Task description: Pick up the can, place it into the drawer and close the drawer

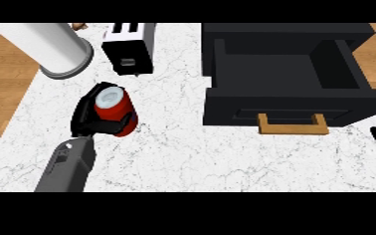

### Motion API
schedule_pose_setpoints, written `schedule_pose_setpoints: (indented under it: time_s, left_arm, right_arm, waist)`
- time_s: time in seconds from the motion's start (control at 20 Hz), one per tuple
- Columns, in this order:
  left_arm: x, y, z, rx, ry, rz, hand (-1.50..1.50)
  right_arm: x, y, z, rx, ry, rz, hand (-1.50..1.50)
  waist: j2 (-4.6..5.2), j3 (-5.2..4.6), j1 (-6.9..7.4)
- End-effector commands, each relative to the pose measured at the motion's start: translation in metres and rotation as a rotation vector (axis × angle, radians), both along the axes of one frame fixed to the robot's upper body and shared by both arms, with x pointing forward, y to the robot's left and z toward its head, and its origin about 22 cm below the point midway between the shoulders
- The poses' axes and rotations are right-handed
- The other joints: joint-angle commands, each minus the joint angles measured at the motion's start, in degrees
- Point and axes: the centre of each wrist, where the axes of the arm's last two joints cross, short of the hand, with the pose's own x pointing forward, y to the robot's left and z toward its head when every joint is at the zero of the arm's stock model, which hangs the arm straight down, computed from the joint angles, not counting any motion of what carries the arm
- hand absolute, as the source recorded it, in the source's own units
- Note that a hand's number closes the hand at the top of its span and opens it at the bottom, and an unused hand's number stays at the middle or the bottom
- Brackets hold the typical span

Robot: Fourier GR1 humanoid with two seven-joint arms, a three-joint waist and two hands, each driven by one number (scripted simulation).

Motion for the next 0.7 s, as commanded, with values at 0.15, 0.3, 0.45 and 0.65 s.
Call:
schedule_pose_setpoints:
  time_s: [0.15,0.3,0.45,0.65]
  left_arm:
    - [0.001,-0.060,0.052,0.010,-0.045,0.032,1.50]
    - [-0.009,-0.057,0.086,0.037,-0.081,-0.012,1.50]
    - [0.016,-0.076,0.128,0.076,-0.104,-0.026,1.50]
    - [0.018,-0.113,0.163,0.062,-0.114,-0.050,1.50]
  right_arm:
    - [0.000,-0.001,0.012,0.025,-0.031,-0.001,-1.50]
    - [0.000,-0.003,-0.005,0.012,-0.022,-0.015,-1.50]
    - [-0.006,0.002,0.010,0.007,-0.042,-0.008,-1.50]
    - [-0.005,0.002,0.013,0.011,-0.016,0.001,-1.50]
  waist:
    - [0.12,-0.04,-0.37]
    - [0.16,-0.04,-0.17]
    - [0.24,-0.06,-0.66]
    - [0.25,-0.06,-0.84]
